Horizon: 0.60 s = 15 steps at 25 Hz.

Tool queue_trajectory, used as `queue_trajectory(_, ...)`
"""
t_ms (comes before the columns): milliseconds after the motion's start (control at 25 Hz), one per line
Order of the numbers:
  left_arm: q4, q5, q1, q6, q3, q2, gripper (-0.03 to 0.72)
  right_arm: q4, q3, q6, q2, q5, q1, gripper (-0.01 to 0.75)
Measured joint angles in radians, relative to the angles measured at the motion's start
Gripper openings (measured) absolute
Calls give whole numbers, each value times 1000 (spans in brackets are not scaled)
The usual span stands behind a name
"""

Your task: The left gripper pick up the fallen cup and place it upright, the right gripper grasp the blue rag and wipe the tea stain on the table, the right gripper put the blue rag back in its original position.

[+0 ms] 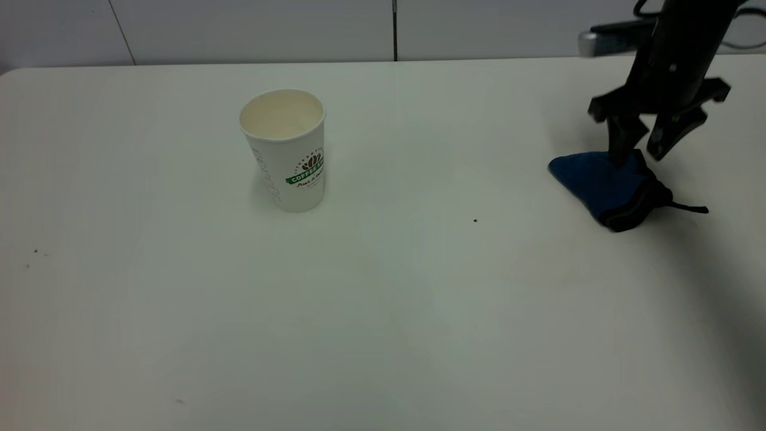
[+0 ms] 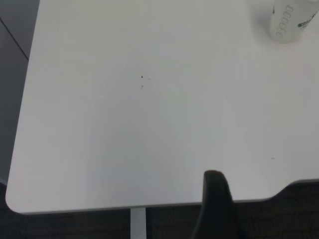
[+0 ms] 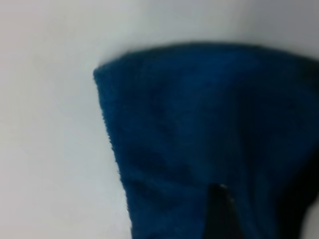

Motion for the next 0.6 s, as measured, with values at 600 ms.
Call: queue_trajectory(600,0,0,0,1,0,0,547,99,398,-9,-890,270,2,550)
